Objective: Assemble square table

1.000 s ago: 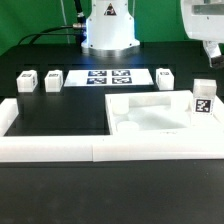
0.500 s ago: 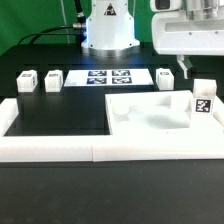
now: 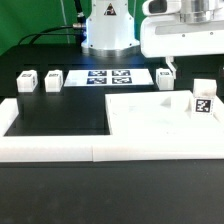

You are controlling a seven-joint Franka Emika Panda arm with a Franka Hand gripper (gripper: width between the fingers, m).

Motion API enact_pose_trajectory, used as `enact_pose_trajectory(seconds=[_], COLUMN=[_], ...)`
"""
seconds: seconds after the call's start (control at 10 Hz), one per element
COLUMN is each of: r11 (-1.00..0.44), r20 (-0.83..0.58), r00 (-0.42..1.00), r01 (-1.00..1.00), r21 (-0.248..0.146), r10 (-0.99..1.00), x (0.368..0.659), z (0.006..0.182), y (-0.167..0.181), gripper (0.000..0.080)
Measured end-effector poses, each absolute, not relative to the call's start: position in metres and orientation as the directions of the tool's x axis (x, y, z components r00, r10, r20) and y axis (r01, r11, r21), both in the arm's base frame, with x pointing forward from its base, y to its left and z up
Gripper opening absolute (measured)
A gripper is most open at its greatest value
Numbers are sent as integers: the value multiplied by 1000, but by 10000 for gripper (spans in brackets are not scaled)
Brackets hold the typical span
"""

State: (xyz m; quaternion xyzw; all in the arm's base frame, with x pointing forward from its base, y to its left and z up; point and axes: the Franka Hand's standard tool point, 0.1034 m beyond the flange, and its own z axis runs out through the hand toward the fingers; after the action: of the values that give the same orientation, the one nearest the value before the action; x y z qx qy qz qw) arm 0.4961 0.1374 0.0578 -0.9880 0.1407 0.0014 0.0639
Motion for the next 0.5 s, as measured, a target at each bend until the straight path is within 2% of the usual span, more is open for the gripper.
enact_pose_trajectory(seconds=[0.2, 0.3, 0.5], r11=[-980, -989, -995], r20=[-14, -43, -89], r00=[987, 993, 994], r01=[-161, -110, -67], r21=[-117, -97, -70], r10=[-161, -106, -60], x=[491, 472, 432], z=[54, 43, 38], y=[134, 125, 106], gripper=[649, 649, 649])
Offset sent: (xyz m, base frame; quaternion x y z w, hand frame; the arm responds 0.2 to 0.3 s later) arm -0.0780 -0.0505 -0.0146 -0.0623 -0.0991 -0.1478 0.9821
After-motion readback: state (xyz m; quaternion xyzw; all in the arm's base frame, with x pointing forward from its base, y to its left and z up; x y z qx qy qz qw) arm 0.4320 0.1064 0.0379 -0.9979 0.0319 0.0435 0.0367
